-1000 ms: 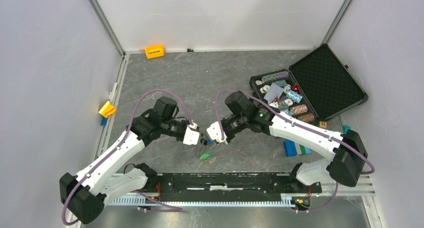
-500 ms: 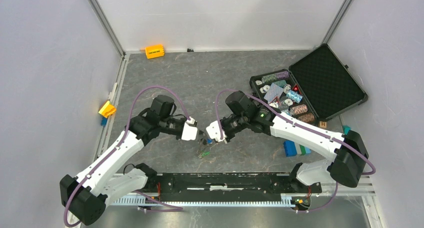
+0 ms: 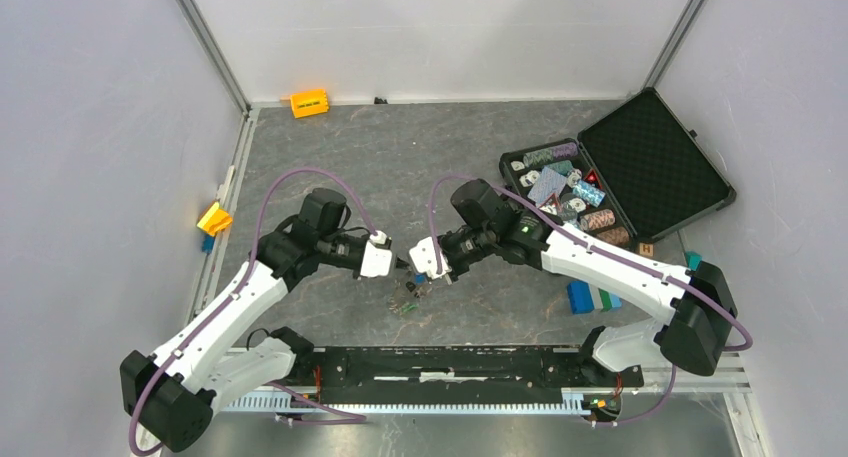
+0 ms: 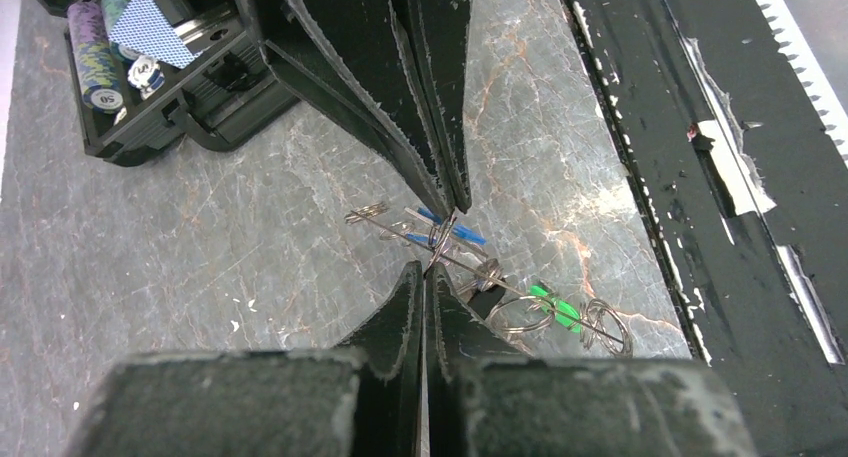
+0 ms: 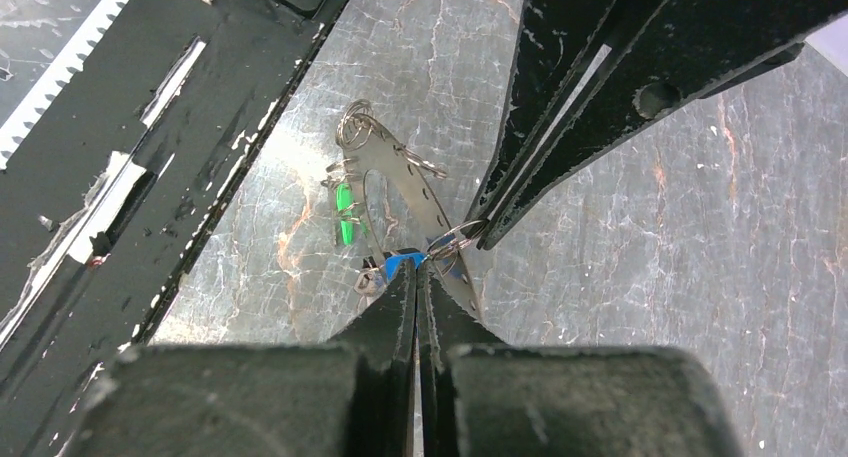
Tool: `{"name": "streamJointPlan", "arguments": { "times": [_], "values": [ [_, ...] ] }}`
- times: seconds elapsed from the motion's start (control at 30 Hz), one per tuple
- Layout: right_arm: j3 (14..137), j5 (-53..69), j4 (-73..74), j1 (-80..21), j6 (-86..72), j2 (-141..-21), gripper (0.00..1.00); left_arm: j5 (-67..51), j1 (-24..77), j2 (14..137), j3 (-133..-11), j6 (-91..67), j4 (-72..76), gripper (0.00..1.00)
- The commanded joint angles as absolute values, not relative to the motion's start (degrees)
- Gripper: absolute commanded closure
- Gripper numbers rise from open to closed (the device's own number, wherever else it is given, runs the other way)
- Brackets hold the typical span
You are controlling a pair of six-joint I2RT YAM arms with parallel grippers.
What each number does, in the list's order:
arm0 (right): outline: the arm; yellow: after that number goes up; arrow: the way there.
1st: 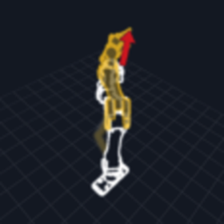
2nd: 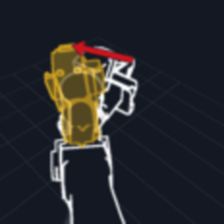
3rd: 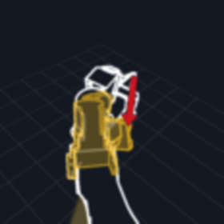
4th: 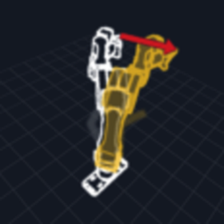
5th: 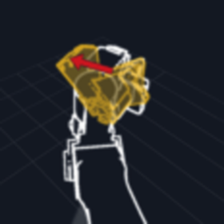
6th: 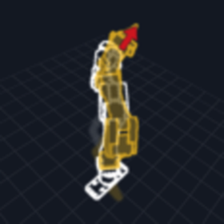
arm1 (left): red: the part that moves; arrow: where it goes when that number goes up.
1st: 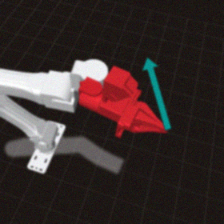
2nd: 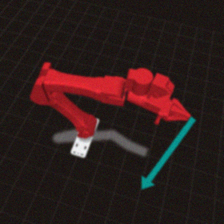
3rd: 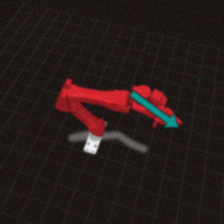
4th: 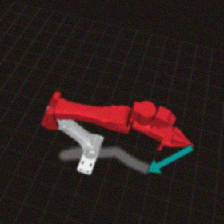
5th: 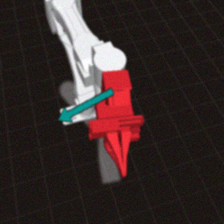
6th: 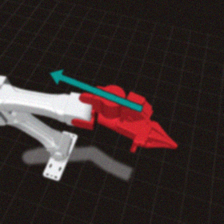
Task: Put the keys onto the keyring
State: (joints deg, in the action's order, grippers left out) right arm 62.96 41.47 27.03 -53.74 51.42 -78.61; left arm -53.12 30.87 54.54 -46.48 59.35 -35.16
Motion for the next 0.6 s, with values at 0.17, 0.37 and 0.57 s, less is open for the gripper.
{"name": "streamJointPlan", "arguments": {
  "times": [0.17,0.37,0.57],
  "values": [
    [62.15,41.51,22.86,-53.58,49.58,-77.73,1.00,-57.59,30.16,54.32,-46.76,54.38,-28.54,0.98],
    [58.71,40.18,19.20,-52.22,48.45,-76.38,1.00,-60.31,29.76,54.83,-47.26,47.97,-24.77,0.98],
    [58.85,38.90,18.28,-51.60,46.65,-75.87,0.84,-61.75,29.72,55.92,-47.90,44.84,-23.32,0.98]
  ]
}}
